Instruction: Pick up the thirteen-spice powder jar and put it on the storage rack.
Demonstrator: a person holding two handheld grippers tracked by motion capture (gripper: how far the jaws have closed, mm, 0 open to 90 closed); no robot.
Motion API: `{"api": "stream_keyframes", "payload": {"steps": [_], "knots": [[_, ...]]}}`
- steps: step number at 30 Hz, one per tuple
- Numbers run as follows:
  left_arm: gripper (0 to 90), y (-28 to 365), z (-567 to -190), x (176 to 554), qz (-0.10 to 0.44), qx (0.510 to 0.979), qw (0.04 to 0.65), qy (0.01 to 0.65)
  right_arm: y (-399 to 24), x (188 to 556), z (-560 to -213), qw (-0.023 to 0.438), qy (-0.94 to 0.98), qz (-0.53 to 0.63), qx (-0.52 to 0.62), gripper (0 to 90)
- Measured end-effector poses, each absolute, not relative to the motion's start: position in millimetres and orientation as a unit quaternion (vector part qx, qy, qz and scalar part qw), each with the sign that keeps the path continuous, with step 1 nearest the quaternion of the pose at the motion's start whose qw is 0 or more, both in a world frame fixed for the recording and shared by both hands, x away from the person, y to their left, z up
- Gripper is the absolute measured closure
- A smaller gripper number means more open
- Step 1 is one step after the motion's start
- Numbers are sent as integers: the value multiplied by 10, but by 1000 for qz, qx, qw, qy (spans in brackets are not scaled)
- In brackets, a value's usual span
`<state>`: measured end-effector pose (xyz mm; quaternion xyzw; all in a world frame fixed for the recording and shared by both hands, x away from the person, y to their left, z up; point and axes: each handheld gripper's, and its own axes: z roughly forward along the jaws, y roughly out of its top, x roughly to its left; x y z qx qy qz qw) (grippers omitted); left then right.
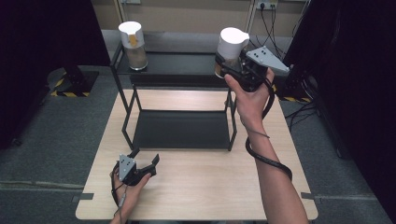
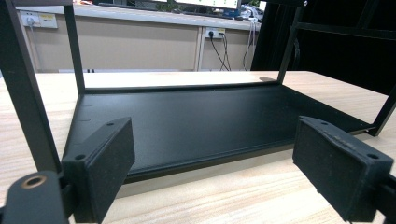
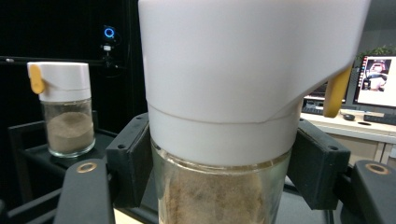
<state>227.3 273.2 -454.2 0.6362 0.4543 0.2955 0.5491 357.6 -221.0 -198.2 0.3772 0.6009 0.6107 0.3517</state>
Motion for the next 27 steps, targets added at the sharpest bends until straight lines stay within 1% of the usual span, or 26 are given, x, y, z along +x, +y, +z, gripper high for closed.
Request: {"api": "stream_keyframes", "payload": {"steps": [15, 27], "knots": [[123, 2733, -4539, 2278, 295, 637, 549, 454, -2150, 3967, -1812, 347, 608, 584, 410, 311], [123, 2734, -4541, 2274, 295, 638, 549, 452, -2125, 4174, -1807, 344, 611, 567, 434, 311]]}}
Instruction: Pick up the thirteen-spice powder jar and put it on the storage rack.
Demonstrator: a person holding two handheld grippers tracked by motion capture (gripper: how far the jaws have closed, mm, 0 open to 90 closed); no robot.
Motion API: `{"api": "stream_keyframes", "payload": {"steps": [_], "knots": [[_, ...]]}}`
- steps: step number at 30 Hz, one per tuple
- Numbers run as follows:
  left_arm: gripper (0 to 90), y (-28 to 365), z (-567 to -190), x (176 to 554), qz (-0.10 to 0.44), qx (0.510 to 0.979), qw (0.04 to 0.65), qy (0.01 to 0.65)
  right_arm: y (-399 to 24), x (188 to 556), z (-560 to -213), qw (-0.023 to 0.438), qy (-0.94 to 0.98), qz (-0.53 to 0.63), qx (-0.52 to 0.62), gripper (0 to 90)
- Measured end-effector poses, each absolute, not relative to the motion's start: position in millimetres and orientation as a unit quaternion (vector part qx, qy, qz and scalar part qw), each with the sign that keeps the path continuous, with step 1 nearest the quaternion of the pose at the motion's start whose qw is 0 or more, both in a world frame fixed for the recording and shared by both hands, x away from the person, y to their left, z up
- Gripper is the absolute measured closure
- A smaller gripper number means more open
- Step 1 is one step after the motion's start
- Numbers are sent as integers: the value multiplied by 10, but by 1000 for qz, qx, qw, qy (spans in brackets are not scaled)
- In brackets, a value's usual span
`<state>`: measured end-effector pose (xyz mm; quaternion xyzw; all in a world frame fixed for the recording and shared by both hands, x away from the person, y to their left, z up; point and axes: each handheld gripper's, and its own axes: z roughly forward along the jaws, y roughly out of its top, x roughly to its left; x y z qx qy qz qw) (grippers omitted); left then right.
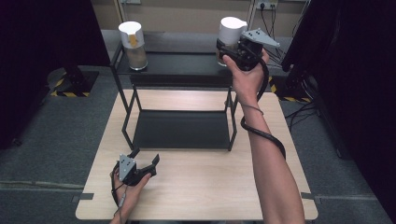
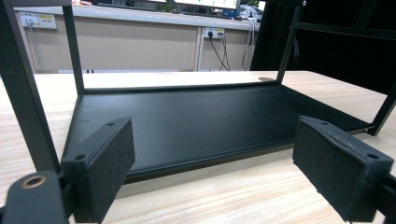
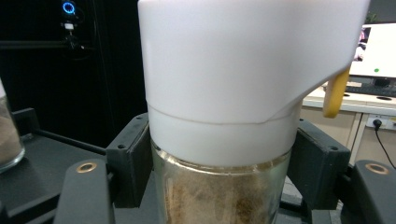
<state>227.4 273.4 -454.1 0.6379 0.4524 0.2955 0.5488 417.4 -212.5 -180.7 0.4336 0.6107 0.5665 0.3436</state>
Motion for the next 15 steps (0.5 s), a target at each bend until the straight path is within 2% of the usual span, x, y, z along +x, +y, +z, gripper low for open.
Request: {"api": "stream_keyframes", "payload": {"steps": [15], "knots": [[124, 2735, -4540, 2275, 296, 639, 548, 451, -2102, 4276, -1783, 345, 610, 557, 445, 311]]}}
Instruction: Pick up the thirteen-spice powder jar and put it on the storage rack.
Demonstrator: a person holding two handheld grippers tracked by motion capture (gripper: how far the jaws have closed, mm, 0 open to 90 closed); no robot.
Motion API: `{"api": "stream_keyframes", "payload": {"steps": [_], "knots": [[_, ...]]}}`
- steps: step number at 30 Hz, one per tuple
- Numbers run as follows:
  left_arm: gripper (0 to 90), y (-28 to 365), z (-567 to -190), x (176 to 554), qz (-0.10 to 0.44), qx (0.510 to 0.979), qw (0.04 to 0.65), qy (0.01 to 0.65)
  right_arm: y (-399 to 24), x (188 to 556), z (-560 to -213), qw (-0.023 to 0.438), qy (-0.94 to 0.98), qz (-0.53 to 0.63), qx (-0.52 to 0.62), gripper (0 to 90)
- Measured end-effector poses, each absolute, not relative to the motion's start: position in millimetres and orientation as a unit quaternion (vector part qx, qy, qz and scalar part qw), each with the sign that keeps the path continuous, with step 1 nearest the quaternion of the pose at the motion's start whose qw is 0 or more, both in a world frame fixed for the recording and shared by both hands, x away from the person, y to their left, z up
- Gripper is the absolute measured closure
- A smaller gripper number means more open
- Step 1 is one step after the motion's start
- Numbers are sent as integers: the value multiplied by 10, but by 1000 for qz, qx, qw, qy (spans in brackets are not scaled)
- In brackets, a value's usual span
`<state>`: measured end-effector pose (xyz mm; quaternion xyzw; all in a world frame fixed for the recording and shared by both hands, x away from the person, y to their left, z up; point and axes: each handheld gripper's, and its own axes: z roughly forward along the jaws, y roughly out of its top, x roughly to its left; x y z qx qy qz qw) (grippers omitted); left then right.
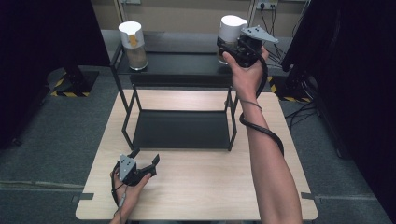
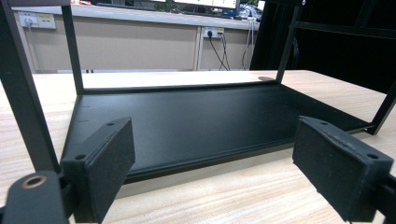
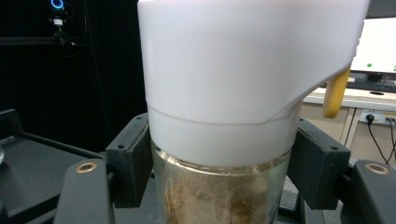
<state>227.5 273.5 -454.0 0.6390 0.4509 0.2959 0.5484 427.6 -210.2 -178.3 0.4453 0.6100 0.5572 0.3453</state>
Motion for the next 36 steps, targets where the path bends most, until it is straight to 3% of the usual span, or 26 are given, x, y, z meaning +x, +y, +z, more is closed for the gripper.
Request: {"api": "stream_keyframes", "payload": {"steps": [29, 36], "knots": [[124, 2731, -4541, 2275, 297, 639, 548, 450, -1973, 4250, -1914, 348, 606, 549, 458, 304], [124, 2729, -4541, 2275, 297, 640, 548, 450, -1976, 4213, -1916, 345, 601, 554, 461, 210]]}}
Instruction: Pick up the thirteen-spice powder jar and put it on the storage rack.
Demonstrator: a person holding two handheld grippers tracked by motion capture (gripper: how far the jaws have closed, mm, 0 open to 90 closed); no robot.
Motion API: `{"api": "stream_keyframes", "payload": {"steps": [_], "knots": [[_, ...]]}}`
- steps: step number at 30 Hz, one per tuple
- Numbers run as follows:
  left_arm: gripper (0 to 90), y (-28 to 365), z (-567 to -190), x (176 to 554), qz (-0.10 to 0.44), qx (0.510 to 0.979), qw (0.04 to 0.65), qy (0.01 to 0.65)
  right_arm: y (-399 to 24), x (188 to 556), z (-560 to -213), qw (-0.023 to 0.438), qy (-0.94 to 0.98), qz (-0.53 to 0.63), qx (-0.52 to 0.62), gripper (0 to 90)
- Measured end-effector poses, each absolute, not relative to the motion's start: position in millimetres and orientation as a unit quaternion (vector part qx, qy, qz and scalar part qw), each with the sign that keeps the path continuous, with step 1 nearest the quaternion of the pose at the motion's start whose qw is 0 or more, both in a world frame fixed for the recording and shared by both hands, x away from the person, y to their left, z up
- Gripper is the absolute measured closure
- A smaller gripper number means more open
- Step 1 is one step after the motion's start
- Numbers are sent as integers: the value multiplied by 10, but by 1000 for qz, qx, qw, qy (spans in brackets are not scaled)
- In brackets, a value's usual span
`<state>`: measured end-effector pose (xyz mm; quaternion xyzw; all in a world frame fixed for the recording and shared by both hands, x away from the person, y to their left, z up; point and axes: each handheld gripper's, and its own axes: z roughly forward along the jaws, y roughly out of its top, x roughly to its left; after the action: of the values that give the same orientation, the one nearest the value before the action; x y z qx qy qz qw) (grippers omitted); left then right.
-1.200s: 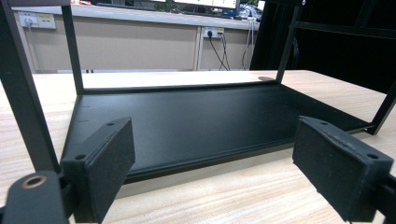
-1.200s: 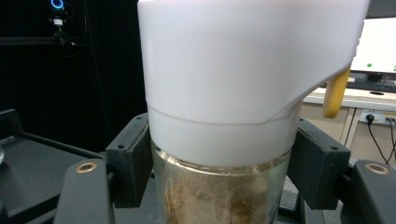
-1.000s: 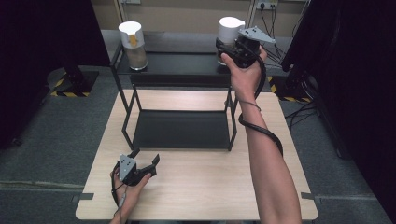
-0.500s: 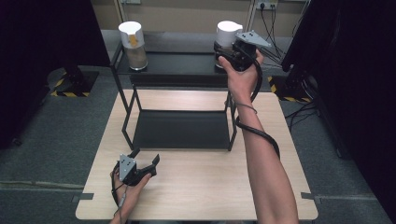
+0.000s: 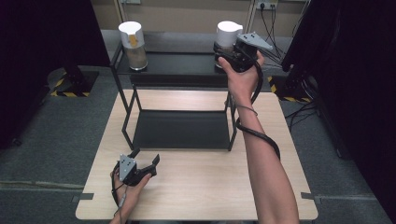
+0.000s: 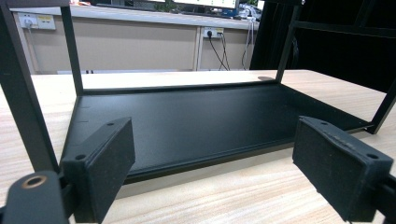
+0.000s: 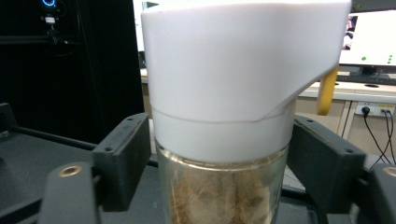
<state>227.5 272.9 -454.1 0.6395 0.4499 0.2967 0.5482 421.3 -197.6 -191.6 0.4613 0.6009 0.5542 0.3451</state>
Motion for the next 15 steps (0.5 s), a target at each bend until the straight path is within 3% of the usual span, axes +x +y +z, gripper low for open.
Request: {"api": "stream_keyframes", "payload": {"steps": [15], "knots": [[124, 2727, -4541, 2272, 298, 640, 548, 450, -2049, 4054, -1986, 339, 594, 569, 457, 108]]}}
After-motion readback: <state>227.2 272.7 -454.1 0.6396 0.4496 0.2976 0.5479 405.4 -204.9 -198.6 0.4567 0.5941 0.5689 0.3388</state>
